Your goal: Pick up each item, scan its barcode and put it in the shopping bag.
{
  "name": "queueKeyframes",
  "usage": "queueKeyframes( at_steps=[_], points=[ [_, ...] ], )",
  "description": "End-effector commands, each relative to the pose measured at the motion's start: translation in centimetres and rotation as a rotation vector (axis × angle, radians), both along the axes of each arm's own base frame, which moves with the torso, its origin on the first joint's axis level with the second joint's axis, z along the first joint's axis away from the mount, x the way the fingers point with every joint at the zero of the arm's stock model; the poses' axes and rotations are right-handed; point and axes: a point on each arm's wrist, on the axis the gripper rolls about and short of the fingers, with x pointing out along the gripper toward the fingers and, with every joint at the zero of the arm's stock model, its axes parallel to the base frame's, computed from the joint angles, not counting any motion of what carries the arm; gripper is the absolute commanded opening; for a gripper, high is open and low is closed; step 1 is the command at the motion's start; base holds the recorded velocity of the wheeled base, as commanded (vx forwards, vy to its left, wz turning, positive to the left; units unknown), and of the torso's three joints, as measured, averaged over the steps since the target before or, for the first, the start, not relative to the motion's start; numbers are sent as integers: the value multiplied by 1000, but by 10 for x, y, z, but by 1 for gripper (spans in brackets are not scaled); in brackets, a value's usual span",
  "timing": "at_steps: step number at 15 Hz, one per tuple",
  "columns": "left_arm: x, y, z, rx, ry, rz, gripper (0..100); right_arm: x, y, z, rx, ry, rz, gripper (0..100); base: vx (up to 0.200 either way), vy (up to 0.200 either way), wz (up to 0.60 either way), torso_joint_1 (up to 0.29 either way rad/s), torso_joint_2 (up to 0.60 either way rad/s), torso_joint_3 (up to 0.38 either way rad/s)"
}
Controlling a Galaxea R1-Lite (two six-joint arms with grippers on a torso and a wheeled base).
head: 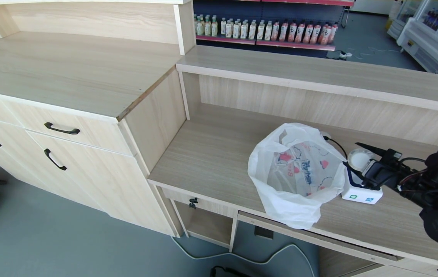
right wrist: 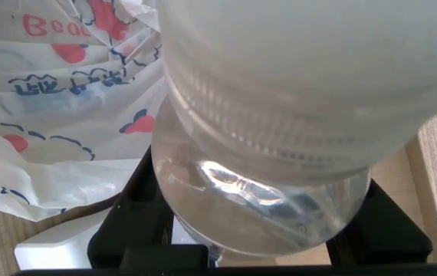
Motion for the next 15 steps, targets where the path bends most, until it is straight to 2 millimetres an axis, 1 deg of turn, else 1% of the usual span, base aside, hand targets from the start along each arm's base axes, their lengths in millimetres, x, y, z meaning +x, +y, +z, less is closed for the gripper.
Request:
queueKeyframes(
  at_steps=[1,4,12,13,14,15],
  points=[
    [0,0,0,0,-1,1,100,2,-1,-1,0,0,0,0,0,0,0,0,0,0],
    [0,0,0,0,-1,1,100,7,-1,-3,-3,-6,31,0,0,0,0,0,0,0],
    [0,0,0,0,-1,1,100,10,-1,-9,1,11,34,0,0,0,0,0,0,0],
    [0,0,0,0,-1,1,100,10,-1,-5,-1,-3,35,0,0,0,0,0,0,0],
    [0,0,0,0,-1,1,100,12,-1,7,8,-41,35,0,0,0,0,0,0,0],
    [0,0,0,0,-1,1,100,9,0,27,63,-72,44,0,0,0,0,0,0,0]
  ],
)
